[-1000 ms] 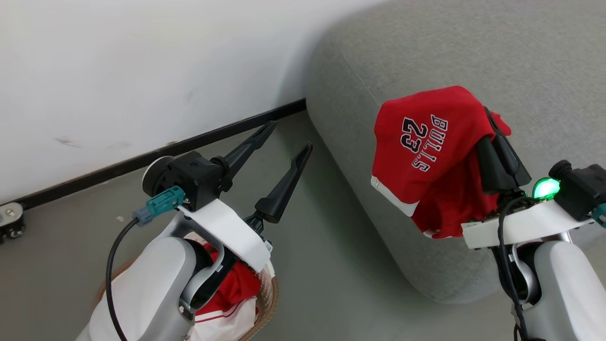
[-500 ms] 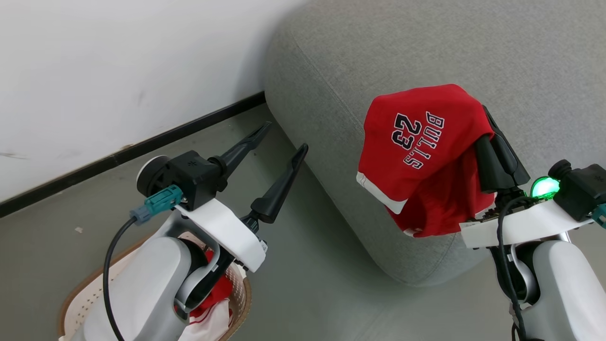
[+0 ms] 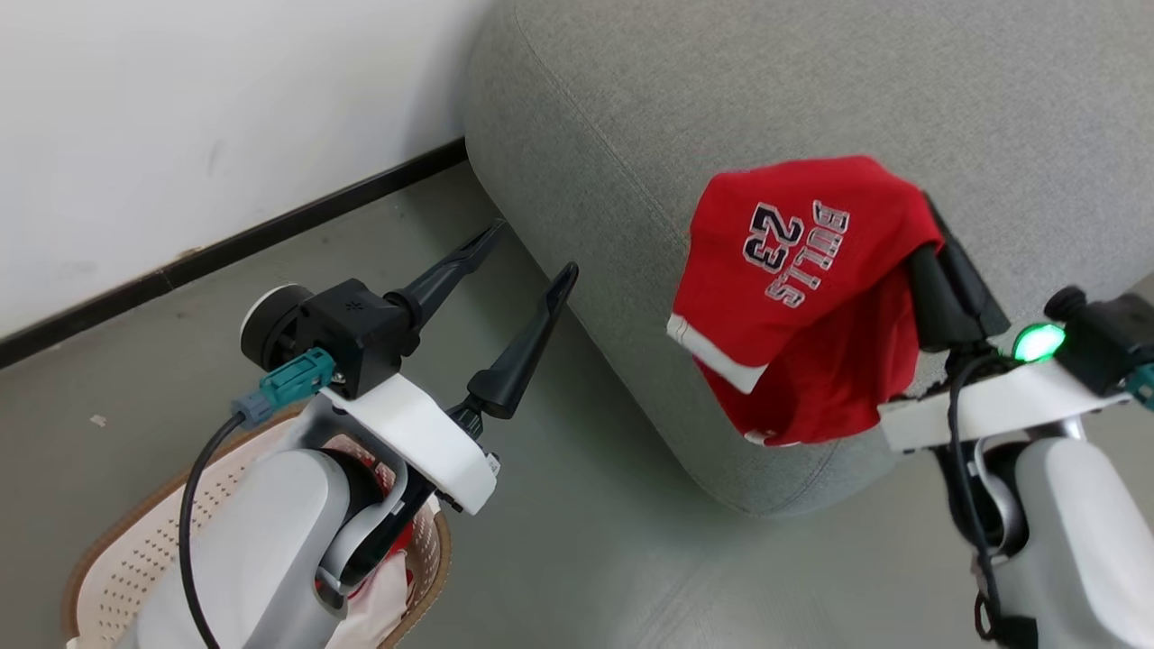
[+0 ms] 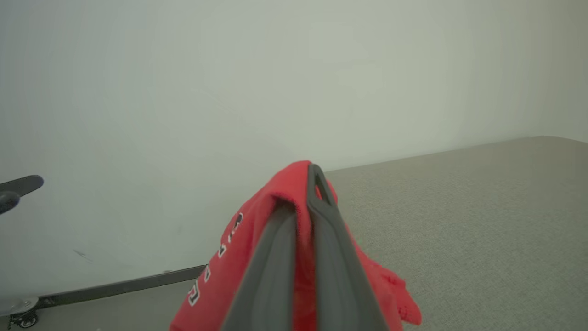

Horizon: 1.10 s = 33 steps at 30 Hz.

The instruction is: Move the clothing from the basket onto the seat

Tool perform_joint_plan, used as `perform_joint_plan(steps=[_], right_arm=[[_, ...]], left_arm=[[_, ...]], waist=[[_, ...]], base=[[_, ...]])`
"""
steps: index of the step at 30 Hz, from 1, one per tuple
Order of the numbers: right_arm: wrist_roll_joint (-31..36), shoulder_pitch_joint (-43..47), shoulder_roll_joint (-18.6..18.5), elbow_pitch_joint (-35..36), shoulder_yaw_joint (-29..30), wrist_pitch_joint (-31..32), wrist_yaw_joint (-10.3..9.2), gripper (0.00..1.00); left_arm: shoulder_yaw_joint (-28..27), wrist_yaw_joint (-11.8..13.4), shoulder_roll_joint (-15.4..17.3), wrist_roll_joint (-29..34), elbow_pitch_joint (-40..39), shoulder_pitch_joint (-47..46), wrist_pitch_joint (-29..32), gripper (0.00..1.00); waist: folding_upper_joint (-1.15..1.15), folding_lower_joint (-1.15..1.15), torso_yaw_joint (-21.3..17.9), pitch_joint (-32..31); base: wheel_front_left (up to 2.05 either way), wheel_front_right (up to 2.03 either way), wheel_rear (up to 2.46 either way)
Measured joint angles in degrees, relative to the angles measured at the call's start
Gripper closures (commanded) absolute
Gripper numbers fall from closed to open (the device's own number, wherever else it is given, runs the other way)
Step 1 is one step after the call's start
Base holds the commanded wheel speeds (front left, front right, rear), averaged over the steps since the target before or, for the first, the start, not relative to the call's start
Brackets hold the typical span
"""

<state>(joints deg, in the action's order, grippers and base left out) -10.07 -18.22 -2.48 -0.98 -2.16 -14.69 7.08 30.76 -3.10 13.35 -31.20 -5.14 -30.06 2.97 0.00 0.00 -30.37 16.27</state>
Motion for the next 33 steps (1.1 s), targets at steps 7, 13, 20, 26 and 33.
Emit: perform_joint_plan(steps=[7, 13, 20, 26, 33], right_arm=[[0.62, -8.6, 0.03, -4.48, 3.53, -0.01, 0.0, 1.0], [0.68, -15.37, 0.03, -8.62, 6.36, -0.01, -0.01, 1.0], [3.58, -26.27, 0.02, -13.82, 7.86, 0.67, 0.0, 1.0], [4.81, -34.68, -1.71, -18.04, 10.66, 1.62, 0.0, 1.0], [6.39, -42.91, -4.42, -22.27, 14.41, 2.12, 0.0, 1.0]], left_arm=[[0.16, 0.73, 0.9, 1.09, -2.96, 0.01, 1.21, 0.0], [0.15, 1.47, 1.54, 1.59, -4.59, 0.0, 2.31, 0.0], [-0.45, 2.52, 2.82, 2.22, -7.64, -0.03, 3.93, 0.0], [-0.82, 2.96, 3.52, 2.7, -10.29, -0.1, 5.1, 0.0], [-1.49, 2.97, 5.02, 3.52, -13.19, -1.56, 6.48, 0.0]], waist=[[0.0, 0.0, 0.64, 2.94], [0.0, 0.0, 1.64, 5.02], [0.0, 0.0, 3.6, 8.23], [0.0, 0.0, 5.68, 11.17], [0.0, 0.0, 8.42, 14.72]], base=[[0.0, 0.0, 0.0], [0.0, 0.0, 0.0], [0.0, 0.0, 0.0], [0.0, 0.0, 0.0], [0.0, 0.0, 0.0]])
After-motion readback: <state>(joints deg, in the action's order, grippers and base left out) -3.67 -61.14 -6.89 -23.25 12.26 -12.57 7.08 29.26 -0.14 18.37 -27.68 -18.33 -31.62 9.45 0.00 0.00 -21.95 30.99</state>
